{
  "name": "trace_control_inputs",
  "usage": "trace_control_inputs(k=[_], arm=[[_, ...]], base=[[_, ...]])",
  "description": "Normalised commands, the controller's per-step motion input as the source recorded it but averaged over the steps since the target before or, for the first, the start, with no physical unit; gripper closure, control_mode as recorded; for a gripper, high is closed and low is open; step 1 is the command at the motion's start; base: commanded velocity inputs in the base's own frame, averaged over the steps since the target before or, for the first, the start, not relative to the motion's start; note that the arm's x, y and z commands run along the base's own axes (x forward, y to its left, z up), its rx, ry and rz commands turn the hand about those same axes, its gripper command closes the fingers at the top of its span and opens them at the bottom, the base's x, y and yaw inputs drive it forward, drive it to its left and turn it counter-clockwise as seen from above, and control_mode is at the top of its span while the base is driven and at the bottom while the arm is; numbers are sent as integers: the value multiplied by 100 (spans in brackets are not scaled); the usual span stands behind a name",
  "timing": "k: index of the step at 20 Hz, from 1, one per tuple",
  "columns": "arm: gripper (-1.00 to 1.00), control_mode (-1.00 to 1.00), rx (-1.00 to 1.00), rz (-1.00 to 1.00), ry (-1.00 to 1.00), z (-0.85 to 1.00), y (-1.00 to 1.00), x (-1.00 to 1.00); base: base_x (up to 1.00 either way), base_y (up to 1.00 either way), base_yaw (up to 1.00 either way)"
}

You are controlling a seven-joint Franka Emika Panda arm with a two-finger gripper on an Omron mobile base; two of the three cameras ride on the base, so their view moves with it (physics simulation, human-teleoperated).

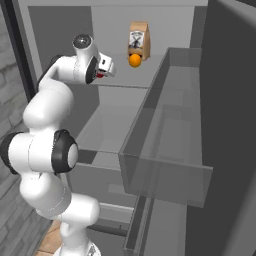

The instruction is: Pick the apple and orange from the fridge and place them on the plate next to the blender to make a fruit smoothie.

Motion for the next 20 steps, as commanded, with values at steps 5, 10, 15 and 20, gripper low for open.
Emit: trace_control_inputs(k=[5,10,15,20], arm=[[100,-100,0,0,0,-10,-5,14],[100,-100,0,0,-1,-20,-8,0],[100,-100,0,0,0,0,0,0],[100,-100,0,0,-1,0,0,-4]], base=[[0,0,0],[0,0,0],[0,0,0],[0,0,0]])
